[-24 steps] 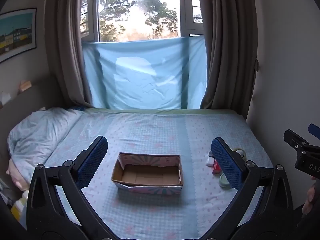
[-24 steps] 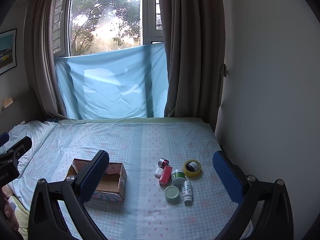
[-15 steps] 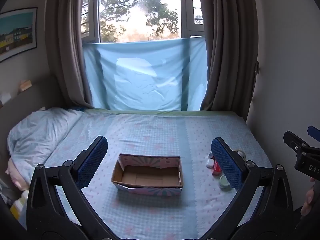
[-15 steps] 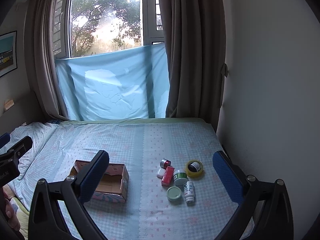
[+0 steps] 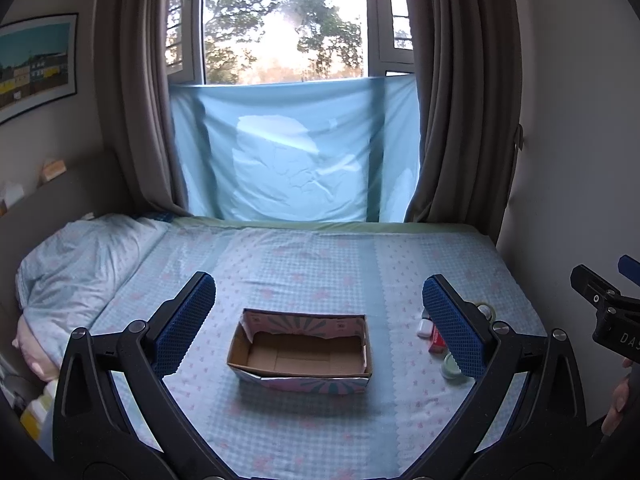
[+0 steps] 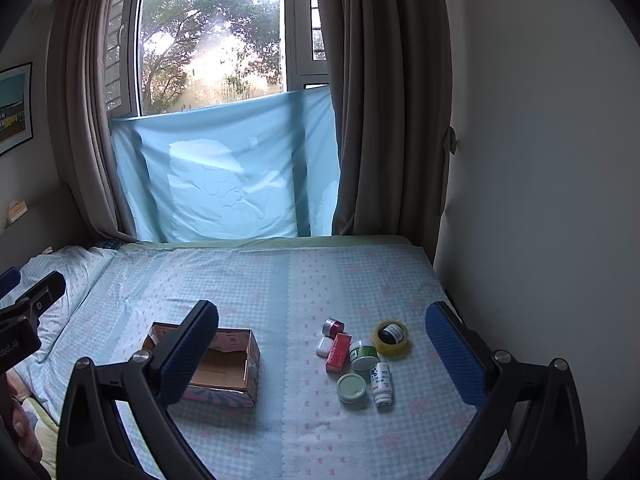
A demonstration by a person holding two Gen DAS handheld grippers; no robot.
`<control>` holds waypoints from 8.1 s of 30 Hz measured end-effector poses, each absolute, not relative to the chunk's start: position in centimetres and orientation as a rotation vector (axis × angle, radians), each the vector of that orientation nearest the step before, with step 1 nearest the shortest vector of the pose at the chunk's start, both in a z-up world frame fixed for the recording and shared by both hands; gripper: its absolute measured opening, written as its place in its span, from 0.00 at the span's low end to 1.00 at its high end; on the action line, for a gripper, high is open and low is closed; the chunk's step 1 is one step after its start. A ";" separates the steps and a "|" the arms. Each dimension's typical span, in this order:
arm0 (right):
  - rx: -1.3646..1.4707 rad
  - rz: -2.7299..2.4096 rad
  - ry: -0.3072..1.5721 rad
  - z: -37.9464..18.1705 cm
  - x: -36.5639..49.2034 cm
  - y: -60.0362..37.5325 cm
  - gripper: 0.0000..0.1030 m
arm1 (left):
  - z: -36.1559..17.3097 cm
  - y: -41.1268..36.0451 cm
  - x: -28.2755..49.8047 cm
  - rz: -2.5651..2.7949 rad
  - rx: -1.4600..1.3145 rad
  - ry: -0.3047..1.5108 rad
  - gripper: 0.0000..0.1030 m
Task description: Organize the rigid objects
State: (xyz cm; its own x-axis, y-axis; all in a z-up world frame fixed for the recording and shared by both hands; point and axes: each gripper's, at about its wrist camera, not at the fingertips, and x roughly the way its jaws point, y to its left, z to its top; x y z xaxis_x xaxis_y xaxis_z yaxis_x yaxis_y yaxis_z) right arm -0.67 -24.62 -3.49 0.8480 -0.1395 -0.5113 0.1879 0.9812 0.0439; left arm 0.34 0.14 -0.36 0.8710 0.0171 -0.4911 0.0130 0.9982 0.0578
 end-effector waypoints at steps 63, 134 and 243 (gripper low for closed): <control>0.276 -0.401 0.933 -20.5 13.1 -36.7 1.00 | -20.0 -16.4 31.5 -0.378 0.301 1.061 1.00; 0.325 -0.259 1.379 -32.3 20.0 -40.9 0.46 | -27.2 -31.8 37.6 -0.530 0.483 1.333 0.37; 0.006 0.108 1.208 -20.7 22.0 -8.6 1.00 | -20.7 10.8 27.5 -0.274 0.311 1.194 1.00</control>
State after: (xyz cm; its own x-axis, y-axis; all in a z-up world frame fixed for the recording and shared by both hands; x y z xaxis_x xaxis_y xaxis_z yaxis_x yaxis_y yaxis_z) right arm 22.05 -8.57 -20.72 0.3501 0.0868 -0.9327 -0.0801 0.9948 0.0625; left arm 27.49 10.78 -20.75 0.3443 -0.0443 -0.9378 0.3691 0.9249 0.0918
